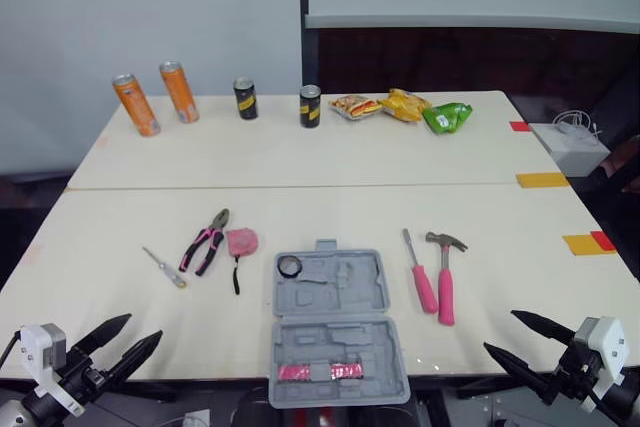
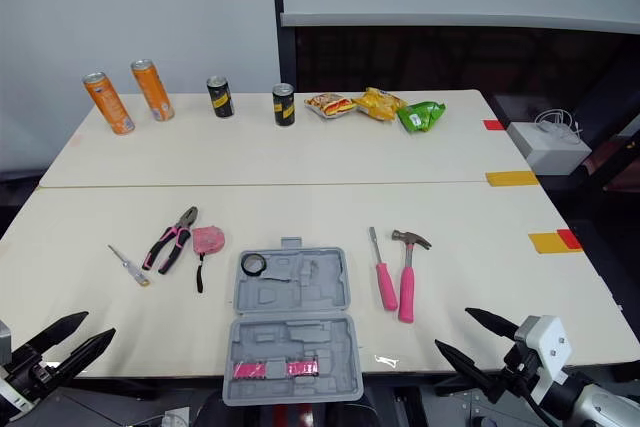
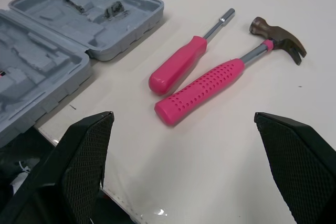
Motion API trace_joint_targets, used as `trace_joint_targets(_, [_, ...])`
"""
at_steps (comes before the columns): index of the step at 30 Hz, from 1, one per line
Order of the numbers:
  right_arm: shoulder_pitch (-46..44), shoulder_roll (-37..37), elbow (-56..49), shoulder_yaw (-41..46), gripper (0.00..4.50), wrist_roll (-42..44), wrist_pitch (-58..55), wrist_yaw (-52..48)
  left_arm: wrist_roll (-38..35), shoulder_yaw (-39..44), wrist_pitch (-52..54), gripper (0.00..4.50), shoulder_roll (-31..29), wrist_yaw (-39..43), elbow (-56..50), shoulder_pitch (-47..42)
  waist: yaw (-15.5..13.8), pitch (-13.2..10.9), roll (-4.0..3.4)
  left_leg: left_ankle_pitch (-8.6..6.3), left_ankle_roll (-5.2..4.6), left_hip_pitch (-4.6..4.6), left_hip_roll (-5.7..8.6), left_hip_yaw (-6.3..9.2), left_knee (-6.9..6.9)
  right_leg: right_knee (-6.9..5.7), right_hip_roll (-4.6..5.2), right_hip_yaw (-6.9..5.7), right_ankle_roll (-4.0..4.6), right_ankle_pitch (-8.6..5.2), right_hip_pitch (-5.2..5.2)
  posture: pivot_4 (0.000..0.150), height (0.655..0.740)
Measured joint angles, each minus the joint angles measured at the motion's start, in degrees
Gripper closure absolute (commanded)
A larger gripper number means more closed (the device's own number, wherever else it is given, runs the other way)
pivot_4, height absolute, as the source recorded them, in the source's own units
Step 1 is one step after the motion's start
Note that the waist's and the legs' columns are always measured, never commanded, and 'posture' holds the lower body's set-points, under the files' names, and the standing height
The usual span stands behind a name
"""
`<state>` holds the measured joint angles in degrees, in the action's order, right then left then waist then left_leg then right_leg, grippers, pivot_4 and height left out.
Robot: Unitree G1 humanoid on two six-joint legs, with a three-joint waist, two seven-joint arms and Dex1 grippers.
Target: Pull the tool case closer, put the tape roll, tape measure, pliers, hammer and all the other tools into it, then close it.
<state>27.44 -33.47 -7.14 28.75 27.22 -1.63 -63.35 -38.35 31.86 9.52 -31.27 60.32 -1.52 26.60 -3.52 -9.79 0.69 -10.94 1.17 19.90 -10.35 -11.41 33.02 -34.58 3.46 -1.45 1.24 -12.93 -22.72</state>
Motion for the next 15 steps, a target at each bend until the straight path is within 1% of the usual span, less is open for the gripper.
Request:
trace_joint_targets(8, [-3.71, 0.0, 2.03, -1.41, 0.06, 0.87, 1.05, -0.12, -0.2, -0.66, 1.98, 0.0, -0.06, -1.39, -2.7, -2.39, -0.23, 0.01, -0.02, -0.11, 0.0, 0.04, 0.05, 0.0, -0.1, 0.04, 0.06, -0.06, -0.06, -0.04, 0.03, 0.15, 0.74])
trace_joint_targets(13, [-7.22, -0.52, -0.7, -2.96, 0.06, 3.1, -1.86, 0.62, -1.11, -1.0, 4.6, 0.0, -0.09, -3.48, -6.56, -4.43, -0.19, 0.04, -0.12, -0.11, 0.0, 0.03, 0.05, -0.02, -0.11, 0.01, 0.05, -0.08, 0.09, 0.05, 0.03, 0.15, 0.74])
trace_joint_targets(15, [-8.8, -1.18, -2.87, -3.72, 0.06, 4.26, -3.81, 0.98, -1.11, -1.52, 5.62, 0.0, -0.12, -4.54, -7.91, -5.24, -0.17, 0.05, -0.13, -0.1, -0.01, 0.03, 0.05, 0.0, -0.11, 0.0, 0.05, -0.1, 0.31, 0.18, 0.05, 0.15, 0.74])
